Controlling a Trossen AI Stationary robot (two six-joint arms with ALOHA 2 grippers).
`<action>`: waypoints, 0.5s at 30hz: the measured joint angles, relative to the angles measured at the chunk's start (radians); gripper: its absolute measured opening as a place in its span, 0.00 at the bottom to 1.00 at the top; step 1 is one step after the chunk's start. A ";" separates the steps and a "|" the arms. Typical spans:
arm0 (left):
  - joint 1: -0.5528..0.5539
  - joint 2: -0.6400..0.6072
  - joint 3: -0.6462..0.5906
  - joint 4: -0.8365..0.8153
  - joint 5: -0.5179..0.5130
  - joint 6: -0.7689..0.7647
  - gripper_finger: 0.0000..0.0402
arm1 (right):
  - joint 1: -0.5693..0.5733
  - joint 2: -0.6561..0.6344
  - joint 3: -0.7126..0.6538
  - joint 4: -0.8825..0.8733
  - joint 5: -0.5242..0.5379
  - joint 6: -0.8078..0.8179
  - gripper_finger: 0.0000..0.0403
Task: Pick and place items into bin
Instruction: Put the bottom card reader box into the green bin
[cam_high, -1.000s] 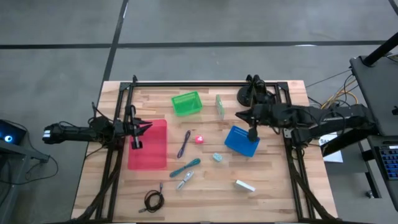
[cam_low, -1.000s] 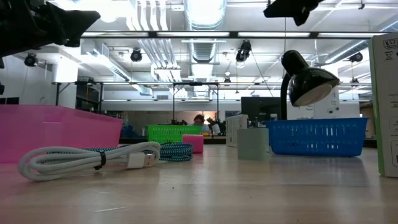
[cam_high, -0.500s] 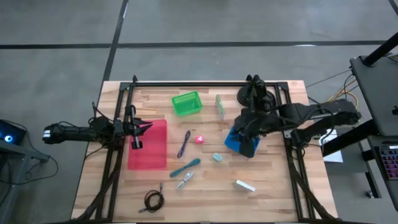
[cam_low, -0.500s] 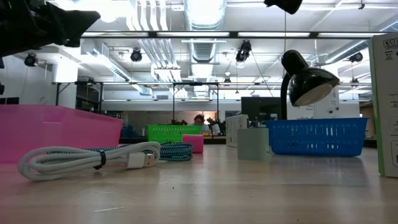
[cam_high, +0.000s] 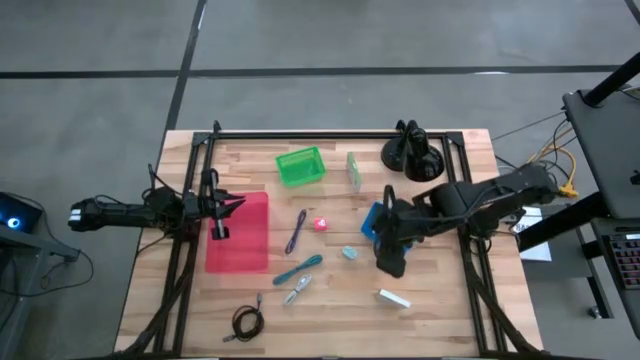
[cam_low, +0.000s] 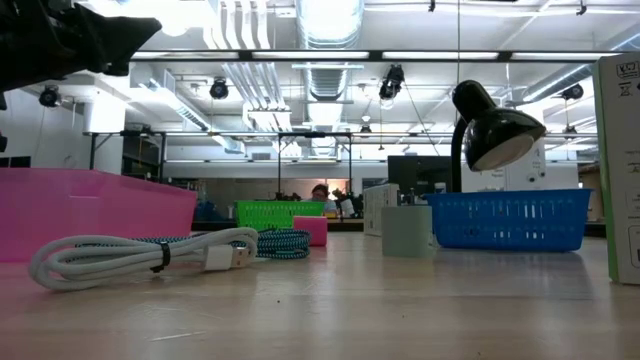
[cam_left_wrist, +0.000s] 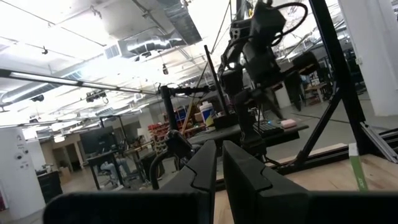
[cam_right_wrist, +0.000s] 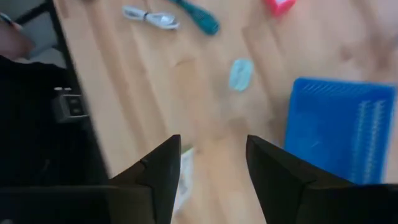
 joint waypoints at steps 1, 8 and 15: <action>0.000 0.000 0.000 0.000 0.000 0.000 0.03 | 0.009 0.001 0.001 0.000 -0.012 0.039 0.42; 0.000 0.000 0.000 0.000 0.000 0.000 0.03 | 0.098 0.009 0.001 -0.022 -0.038 0.256 0.40; 0.000 0.002 0.000 0.000 0.000 -0.002 0.03 | 0.214 0.045 0.001 -0.019 -0.010 0.358 0.39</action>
